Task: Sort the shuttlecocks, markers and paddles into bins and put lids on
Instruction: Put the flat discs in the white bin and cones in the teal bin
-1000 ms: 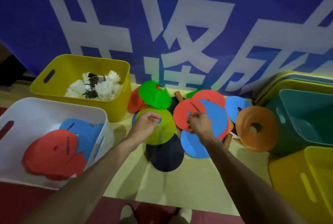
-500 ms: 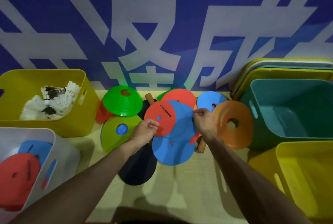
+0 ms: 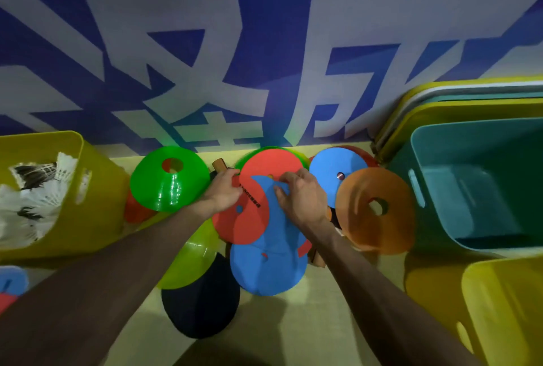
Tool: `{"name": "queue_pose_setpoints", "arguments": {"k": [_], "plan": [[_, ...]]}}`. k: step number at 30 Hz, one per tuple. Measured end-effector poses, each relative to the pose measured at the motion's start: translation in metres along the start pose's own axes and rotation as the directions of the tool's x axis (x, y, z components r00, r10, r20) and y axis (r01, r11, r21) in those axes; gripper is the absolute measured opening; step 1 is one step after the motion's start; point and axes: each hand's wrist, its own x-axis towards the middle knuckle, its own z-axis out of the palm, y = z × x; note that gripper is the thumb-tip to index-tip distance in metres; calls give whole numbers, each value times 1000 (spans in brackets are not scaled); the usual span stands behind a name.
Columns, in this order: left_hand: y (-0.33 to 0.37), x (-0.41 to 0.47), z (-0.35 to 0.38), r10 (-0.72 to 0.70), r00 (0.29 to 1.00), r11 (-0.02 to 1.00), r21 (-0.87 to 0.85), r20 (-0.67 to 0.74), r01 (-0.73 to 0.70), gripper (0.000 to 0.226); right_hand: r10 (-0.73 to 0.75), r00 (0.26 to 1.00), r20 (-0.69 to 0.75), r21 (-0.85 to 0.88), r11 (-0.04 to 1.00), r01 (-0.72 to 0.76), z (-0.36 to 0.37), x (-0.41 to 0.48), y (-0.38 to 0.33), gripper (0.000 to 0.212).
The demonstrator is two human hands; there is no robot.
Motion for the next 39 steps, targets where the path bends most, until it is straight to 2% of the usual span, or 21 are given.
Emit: {"name": "queue_pose_setpoints", "arguments": {"k": [2,6,11,14,16,21,23,26,30,36,39], "plan": [[3,1,2,4,1000,1000,14,14,-4,51,-26,1000,4,-39,999,26,4,2,0,33],[-7,-2,5,23,996,996,88,-87,-15,49,-137,989,-61,-78,988,133,9,4,-5,33],[-18,-24,-8,107,975,987,141,-197,-79,31,-211,976,-62,-185,963,196,13,5,-15,27],[-22,-43,-19,179,963,980,119,-204,-157,17,-255,963,-91,-253,941,226,15,2,-20,26],[-26,-57,-27,204,957,976,115,-207,-183,14,-259,965,-46,-265,934,239,14,1,-23,29],[-39,-92,-45,204,949,978,92,-241,-187,12,-212,977,27,-187,959,213,6,-12,-34,23],[-44,-104,-51,194,947,981,78,-257,-180,10,-183,978,99,-93,977,192,2,-20,-42,23],[-53,-122,-57,232,952,959,209,-201,-190,6,-141,973,184,-34,988,150,-5,-31,-52,24],[-64,-141,-71,252,944,942,276,-211,-190,9,-132,982,136,-1,991,133,-13,-43,-71,24],[-73,-170,-129,189,902,980,125,-388,-152,12,-172,985,-28,151,973,174,-30,-53,-132,24],[-89,-190,-167,148,862,984,-11,-484,-176,10,-174,982,-78,277,942,188,-38,-58,-171,22]]}}
